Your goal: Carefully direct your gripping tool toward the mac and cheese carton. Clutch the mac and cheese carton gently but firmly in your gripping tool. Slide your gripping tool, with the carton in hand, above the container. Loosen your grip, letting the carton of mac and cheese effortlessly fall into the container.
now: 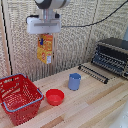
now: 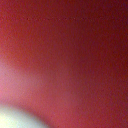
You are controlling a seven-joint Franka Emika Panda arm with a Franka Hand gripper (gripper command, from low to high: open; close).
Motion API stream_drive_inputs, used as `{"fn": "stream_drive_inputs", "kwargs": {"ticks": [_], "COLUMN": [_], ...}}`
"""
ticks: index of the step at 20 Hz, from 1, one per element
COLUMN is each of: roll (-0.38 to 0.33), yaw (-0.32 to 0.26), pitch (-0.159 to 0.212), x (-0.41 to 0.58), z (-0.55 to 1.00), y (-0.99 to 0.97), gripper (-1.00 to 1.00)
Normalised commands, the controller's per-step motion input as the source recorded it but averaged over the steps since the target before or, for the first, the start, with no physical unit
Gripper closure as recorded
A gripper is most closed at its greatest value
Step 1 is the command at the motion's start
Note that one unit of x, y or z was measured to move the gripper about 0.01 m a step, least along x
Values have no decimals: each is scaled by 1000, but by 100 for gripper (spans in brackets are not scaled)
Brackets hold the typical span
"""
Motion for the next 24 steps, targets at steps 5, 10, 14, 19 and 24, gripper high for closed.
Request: {"fn": "stream_drive_inputs", "kwargs": {"ticks": [5,10,14,19,24], "roll": [1,0,-9,-31,-80], "yaw": [8,2,0,19,117], "pitch": [126,110,23,-5,44], "x": [1,0,0,-15,-142], "z": [490,153,-289,-547,-925], "y": [887,953,1000,870,303], "gripper": [100,100,100,100,100]}}
